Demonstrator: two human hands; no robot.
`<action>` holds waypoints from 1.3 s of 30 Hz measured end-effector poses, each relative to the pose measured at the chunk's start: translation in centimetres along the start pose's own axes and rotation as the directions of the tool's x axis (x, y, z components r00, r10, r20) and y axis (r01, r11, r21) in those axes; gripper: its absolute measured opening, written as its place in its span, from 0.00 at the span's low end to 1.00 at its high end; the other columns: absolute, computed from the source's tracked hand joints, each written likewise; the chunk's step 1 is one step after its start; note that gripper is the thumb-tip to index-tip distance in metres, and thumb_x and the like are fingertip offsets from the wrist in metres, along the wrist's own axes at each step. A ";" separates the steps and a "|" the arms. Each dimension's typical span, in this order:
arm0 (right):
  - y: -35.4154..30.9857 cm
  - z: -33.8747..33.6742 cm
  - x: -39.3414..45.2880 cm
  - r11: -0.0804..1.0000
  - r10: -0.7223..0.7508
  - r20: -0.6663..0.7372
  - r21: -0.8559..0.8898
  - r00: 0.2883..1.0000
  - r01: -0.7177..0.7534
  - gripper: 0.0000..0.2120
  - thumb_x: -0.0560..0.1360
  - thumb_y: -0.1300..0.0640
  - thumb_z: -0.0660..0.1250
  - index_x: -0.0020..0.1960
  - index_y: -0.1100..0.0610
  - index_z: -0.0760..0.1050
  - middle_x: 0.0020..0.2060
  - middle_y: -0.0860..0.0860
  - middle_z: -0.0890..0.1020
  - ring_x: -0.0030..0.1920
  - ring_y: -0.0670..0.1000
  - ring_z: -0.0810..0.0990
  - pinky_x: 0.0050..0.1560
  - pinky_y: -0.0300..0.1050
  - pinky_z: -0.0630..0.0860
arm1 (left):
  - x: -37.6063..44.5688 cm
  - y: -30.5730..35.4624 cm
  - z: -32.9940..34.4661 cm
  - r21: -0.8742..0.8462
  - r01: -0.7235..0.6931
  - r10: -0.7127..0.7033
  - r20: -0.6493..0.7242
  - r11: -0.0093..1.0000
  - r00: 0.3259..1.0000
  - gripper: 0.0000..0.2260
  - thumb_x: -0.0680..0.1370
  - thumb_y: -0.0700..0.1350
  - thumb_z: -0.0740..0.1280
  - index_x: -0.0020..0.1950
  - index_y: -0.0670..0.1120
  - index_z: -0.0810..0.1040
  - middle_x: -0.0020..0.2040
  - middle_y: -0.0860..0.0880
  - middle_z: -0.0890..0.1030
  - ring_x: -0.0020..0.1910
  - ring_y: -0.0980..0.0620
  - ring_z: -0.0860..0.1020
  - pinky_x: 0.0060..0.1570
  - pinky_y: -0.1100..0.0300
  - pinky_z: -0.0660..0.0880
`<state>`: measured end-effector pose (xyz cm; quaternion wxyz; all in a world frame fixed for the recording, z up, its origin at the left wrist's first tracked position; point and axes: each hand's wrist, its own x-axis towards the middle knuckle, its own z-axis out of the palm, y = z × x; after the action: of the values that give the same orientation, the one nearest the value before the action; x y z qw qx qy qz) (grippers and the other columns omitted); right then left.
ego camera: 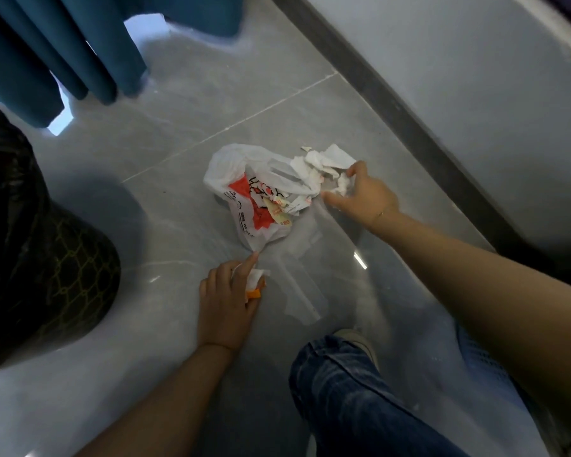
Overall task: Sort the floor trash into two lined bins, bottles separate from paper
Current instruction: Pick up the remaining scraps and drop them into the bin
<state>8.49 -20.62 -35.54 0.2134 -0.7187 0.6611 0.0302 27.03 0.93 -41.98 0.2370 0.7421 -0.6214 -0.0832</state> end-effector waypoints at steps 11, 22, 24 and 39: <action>1.0 3.2 -4.3 0.976 0.048 0.078 0.209 0.996 -0.064 0.10 0.73 0.52 0.65 0.38 0.55 0.68 0.38 0.55 0.78 0.39 0.56 0.76 0.39 0.47 0.71 | -0.2 -0.5 0.5 -0.009 0.011 -0.011 0.001 1.000 1.000 0.21 0.76 0.54 0.60 0.68 0.53 0.66 0.50 0.47 0.75 0.48 0.49 0.70 0.46 0.52 0.70; -5.2 -3.9 -12.8 0.655 -0.108 0.202 0.751 0.973 -0.083 0.09 0.76 0.61 0.61 0.46 0.57 0.80 0.23 0.48 0.70 0.20 0.43 0.65 0.22 0.35 0.64 | 1.5 2.5 -6.2 -0.590 0.387 -0.283 0.264 0.708 0.922 0.14 0.77 0.41 0.65 0.63 0.50 0.72 0.56 0.49 0.76 0.52 0.51 0.76 0.46 0.64 0.73; -6.5 -5.9 -13.5 0.570 -0.120 0.247 0.810 0.962 -0.137 0.11 0.74 0.62 0.63 0.35 0.57 0.78 0.20 0.48 0.64 0.20 0.45 0.60 0.21 0.36 0.57 | 1.8 3.6 -9.1 -0.640 0.383 -0.285 0.256 0.666 0.924 0.13 0.77 0.40 0.64 0.59 0.53 0.71 0.51 0.52 0.77 0.49 0.53 0.77 0.46 0.61 0.75; -27.8 -22.3 -20.7 0.706 -0.480 0.461 0.708 0.746 0.016 0.14 0.73 0.59 0.55 0.29 0.54 0.63 0.22 0.48 0.63 0.19 0.45 0.57 0.21 0.31 0.51 | 8.7 2.4 -36.8 -0.543 0.373 -0.442 0.003 0.753 0.897 0.11 0.74 0.41 0.64 0.56 0.47 0.73 0.45 0.47 0.76 0.37 0.50 0.76 0.35 0.56 0.78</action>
<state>27.33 -7.95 -1.20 0.6596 -0.6303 0.4094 -0.0052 42.16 1.48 -7.24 0.4469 0.7687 -0.3806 -0.2541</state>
